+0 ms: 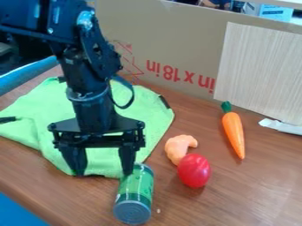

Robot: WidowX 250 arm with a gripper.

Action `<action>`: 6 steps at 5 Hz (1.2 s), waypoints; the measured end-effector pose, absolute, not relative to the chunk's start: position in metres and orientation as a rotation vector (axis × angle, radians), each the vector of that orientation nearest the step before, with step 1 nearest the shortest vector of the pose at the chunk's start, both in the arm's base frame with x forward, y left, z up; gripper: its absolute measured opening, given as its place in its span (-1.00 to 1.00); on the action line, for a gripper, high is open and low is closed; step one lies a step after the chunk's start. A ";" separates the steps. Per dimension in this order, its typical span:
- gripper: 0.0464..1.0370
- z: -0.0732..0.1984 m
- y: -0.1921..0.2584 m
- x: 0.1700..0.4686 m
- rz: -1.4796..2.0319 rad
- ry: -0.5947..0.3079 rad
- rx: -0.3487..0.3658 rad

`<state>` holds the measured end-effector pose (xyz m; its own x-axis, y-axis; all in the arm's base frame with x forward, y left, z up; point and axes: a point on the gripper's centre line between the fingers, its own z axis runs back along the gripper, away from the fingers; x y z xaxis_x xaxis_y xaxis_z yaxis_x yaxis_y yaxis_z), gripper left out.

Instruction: Put the blue object on the top right of the cloth

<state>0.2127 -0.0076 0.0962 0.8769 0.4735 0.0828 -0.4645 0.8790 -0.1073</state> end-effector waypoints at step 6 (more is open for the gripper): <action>0.92 0.052 -0.001 0.219 0.524 -0.160 0.035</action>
<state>0.2191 -0.0010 0.0519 0.8538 0.4951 0.1606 -0.5006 0.8657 -0.0076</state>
